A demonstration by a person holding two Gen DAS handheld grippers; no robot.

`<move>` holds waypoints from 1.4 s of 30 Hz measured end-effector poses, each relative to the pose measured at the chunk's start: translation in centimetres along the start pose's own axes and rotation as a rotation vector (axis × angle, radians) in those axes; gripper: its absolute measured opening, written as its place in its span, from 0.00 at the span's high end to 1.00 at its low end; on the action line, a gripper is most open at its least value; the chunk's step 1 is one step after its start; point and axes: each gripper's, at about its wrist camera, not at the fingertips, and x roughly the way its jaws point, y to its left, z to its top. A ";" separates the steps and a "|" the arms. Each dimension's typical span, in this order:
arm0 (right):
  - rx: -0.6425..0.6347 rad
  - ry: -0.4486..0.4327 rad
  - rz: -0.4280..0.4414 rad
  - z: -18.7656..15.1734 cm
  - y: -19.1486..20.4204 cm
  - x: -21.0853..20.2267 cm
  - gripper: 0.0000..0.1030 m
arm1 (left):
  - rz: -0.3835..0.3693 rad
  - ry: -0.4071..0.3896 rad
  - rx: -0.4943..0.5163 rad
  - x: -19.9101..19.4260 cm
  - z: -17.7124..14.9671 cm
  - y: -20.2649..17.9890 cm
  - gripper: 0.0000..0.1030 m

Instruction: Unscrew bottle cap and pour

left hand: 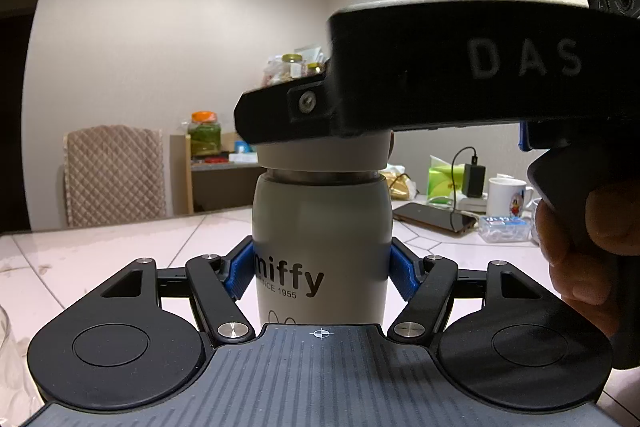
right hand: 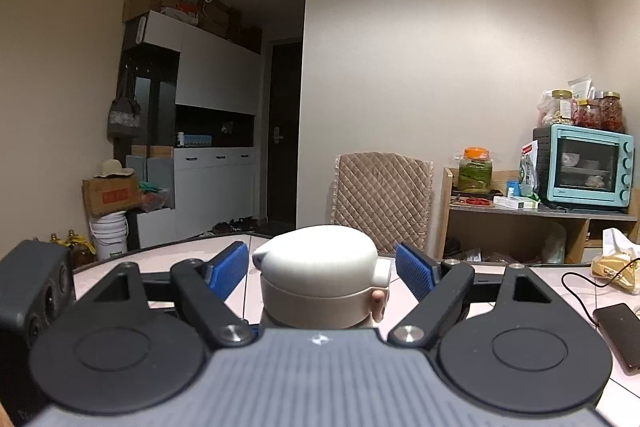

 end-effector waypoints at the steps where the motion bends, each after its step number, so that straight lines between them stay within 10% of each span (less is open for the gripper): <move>1: -0.002 0.000 -0.007 -0.1 0.1 0.0 0.20 | 0.000 0.000 0.000 0.1 0.0 0.1 0.30; 18: 0.007 -0.003 0.005 -0.7 0.1 -0.9 0.28 | 0.001 -0.001 0.004 -0.5 -0.2 -1.4 0.30; 34: -0.085 0.002 0.446 0.2 -5.9 0.2 0.28 | 0.006 -0.001 0.007 -0.8 0.2 -4.0 0.30; 42: -0.116 0.001 0.469 1.1 -5.7 0.0 0.26 | 0.008 -0.002 0.006 -0.3 0.4 -5.3 0.30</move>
